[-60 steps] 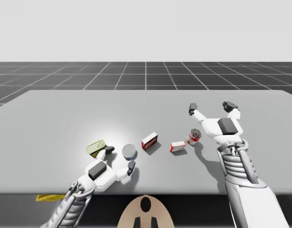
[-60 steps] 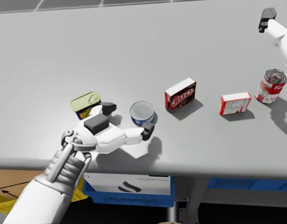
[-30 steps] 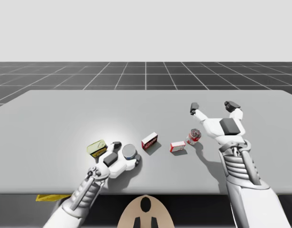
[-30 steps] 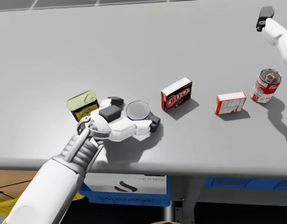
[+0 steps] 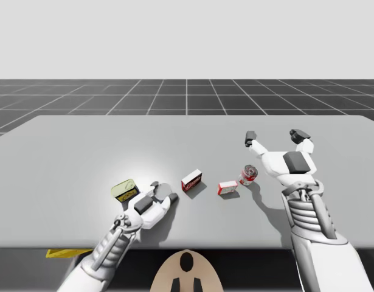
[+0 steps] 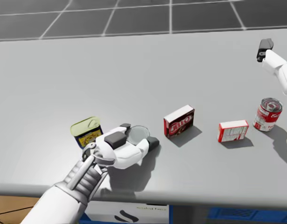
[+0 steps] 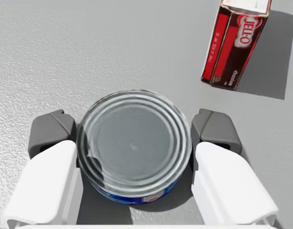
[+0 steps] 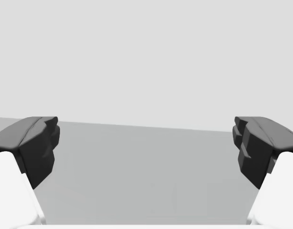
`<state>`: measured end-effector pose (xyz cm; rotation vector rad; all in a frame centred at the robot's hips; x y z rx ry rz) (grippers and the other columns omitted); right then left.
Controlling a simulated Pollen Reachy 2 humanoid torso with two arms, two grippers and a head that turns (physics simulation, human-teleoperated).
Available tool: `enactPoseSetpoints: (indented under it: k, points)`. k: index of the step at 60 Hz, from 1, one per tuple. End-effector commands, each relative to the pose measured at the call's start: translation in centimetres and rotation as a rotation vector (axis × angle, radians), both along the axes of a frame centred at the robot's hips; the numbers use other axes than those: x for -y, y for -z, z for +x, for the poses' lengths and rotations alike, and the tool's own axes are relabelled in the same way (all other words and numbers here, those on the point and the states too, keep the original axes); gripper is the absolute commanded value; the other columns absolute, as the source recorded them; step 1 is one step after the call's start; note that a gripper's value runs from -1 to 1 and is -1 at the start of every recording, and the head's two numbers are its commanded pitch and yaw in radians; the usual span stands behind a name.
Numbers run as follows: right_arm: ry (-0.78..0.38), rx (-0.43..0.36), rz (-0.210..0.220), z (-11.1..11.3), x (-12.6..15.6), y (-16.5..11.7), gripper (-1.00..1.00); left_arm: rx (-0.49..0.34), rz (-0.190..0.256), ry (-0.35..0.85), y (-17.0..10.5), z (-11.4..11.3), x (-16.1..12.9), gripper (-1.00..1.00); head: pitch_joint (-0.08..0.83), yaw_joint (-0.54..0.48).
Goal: Lift the tuna fish can off the table.
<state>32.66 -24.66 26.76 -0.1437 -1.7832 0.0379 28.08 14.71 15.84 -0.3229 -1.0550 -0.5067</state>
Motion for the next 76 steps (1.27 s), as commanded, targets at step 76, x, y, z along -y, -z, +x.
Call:
enactPoseSetpoints:
  k: [76]
  points:
    - [0.012, -0.011, -0.007, 0.5, 0.5, 0.2, -1.0, 0.441, -0.213, -0.068, -19.0, -1.3, -0.2, 0.96, 0.36, 0.15]
